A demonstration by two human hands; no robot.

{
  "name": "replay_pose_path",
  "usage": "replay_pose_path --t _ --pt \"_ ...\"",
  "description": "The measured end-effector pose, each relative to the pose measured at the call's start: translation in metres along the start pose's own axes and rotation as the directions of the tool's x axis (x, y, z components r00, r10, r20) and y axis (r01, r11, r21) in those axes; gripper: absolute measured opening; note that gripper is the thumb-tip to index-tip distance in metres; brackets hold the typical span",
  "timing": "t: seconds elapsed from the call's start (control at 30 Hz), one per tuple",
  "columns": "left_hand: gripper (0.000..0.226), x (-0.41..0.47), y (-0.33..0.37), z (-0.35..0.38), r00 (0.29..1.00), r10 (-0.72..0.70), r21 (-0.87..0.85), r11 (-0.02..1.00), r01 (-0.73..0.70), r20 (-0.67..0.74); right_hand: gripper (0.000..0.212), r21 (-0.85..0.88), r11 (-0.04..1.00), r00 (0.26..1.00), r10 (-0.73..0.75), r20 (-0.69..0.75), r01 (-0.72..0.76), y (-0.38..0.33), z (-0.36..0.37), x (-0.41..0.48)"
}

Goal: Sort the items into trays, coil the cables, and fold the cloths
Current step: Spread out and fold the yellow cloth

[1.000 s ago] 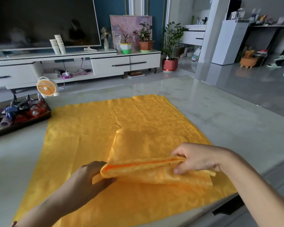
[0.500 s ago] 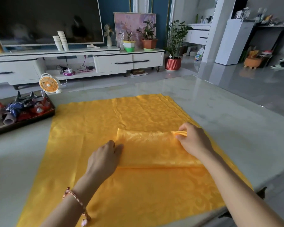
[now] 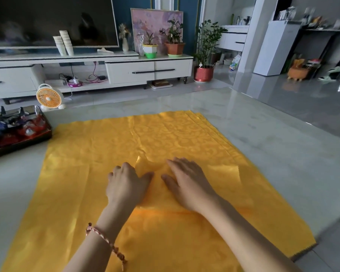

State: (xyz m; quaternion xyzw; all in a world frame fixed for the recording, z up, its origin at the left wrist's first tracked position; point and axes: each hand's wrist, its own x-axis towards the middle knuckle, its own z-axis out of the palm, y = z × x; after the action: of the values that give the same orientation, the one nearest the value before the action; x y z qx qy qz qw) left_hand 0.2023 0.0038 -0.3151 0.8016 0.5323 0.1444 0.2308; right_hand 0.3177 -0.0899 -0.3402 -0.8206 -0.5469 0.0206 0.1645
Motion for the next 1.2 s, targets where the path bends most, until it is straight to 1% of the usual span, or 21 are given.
replay_pose_path --t 0.07,0.17,0.23,0.3,0.37,0.43,0.47,0.5,0.57,0.6,0.63,0.67,0.73,0.77,0.83,0.9,0.93,1.0,1.03,1.1,1.2 --pt "0.034 0.006 0.001 -0.002 0.999 0.041 -0.179 0.983 -0.042 -0.013 0.057 -0.079 0.993 0.994 0.091 0.060 -0.086 0.008 0.001 0.001" --pt "0.027 0.009 -0.001 -0.008 0.988 0.141 -0.464 0.881 -0.094 0.068 0.057 -0.095 0.984 0.987 0.156 0.039 -0.152 0.014 -0.012 0.003" --pt "0.028 0.008 -0.002 -0.017 0.949 0.259 -0.635 0.768 -0.088 0.182 0.065 0.096 0.988 0.992 0.122 0.028 -0.124 0.010 -0.027 0.006" --pt "0.039 0.006 -0.004 -0.028 0.881 0.373 -0.741 0.671 -0.039 0.291 0.070 0.351 0.925 0.988 0.112 0.110 -0.144 0.000 -0.048 0.008" --pt "0.047 0.007 -0.008 -0.037 0.829 0.425 -0.773 0.635 0.012 0.362 0.047 0.456 0.874 0.974 0.076 0.212 -0.167 -0.007 -0.065 0.008" --pt "0.042 0.009 -0.012 -0.044 0.817 0.428 -0.785 0.618 0.047 0.386 0.013 0.475 0.865 0.963 0.035 0.266 -0.162 -0.008 -0.076 0.006" --pt "0.037 0.011 -0.014 -0.046 0.825 0.408 -0.811 0.577 0.099 0.391 0.005 0.521 0.836 0.962 0.029 0.270 -0.172 -0.008 -0.080 0.005" --pt "0.037 0.014 -0.017 -0.049 0.829 0.383 -0.851 0.488 0.192 0.407 0.004 0.599 0.779 0.967 0.033 0.254 -0.184 -0.007 -0.083 0.005" --pt "0.060 0.022 -0.025 -0.053 0.809 0.397 -0.901 0.173 0.398 0.434 0.003 0.796 0.573 0.980 0.090 0.175 -0.195 -0.003 -0.086 0.003" --pt "0.070 0.025 -0.026 -0.054 0.791 0.441 -0.890 0.040 0.455 0.424 0.003 0.873 0.451 0.981 0.142 0.135 -0.185 -0.002 -0.087 0.003" --pt "0.078 0.025 -0.025 -0.053 0.761 0.484 -0.868 -0.006 0.496 0.431 0.004 0.924 0.341 0.973 0.205 0.109 -0.175 0.000 -0.087 0.004" --pt "0.080 0.023 -0.023 -0.051 0.724 0.513 -0.855 0.039 0.517 0.461 0.004 0.947 0.275 0.959 0.268 0.090 -0.166 0.000 -0.085 0.005" --pt "0.066 0.012 -0.014 -0.042 0.677 0.496 -0.835 0.243 0.494 0.544 0.006 0.949 0.259 0.922 0.381 0.070 -0.179 -0.001 -0.078 0.006" --pt "0.054 0.006 -0.010 -0.038 0.685 0.465 -0.828 0.320 0.461 0.561 0.008 0.949 0.249 0.901 0.427 0.073 -0.195 -0.001 -0.074 0.006" --pt "0.042 0.000 -0.005 -0.029 0.752 0.398 -0.838 0.398 0.374 0.525 0.011 0.960 0.168 0.862 0.494 0.115 -0.225 -0.001 -0.071 0.006" --pt "0.041 -0.003 -0.004 -0.023 0.820 0.362 -0.861 0.426 0.278 0.444 0.016 0.962 0.063 0.857 0.472 0.206 -0.266 0.003 -0.071 0.002" --pt "0.037 -0.005 -0.004 -0.021 0.846 0.352 -0.880 0.407 0.246 0.400 0.020 0.950 0.060 0.877 0.407 0.257 -0.306 0.005 -0.072 0.000" --pt "0.028 -0.010 -0.001 -0.021 0.889 0.323 -0.918 0.334 0.214 0.324 0.027 0.905 0.159 0.901 0.259 0.348 -0.395 0.008 -0.075 -0.007" --pt "0.027 -0.013 0.001 -0.021 0.908 0.309 -0.930 0.320 0.181 0.283 0.025 0.883 0.210 0.899 0.227 0.374 -0.421 0.007 -0.076 -0.010" --pt "0.026 -0.013 0.004 -0.020 0.939 0.298 -0.919 0.392 0.042 0.170 0.018 0.870 0.246 0.894 0.260 0.365 -0.427 0.008 -0.077 -0.014" --pt "0.024 -0.014 0.008 -0.025 0.939 0.342 -0.858 0.477 -0.190 -0.017 0.016 0.919 0.219 0.898 0.374 0.233 -0.329 0.009 -0.077 -0.018"
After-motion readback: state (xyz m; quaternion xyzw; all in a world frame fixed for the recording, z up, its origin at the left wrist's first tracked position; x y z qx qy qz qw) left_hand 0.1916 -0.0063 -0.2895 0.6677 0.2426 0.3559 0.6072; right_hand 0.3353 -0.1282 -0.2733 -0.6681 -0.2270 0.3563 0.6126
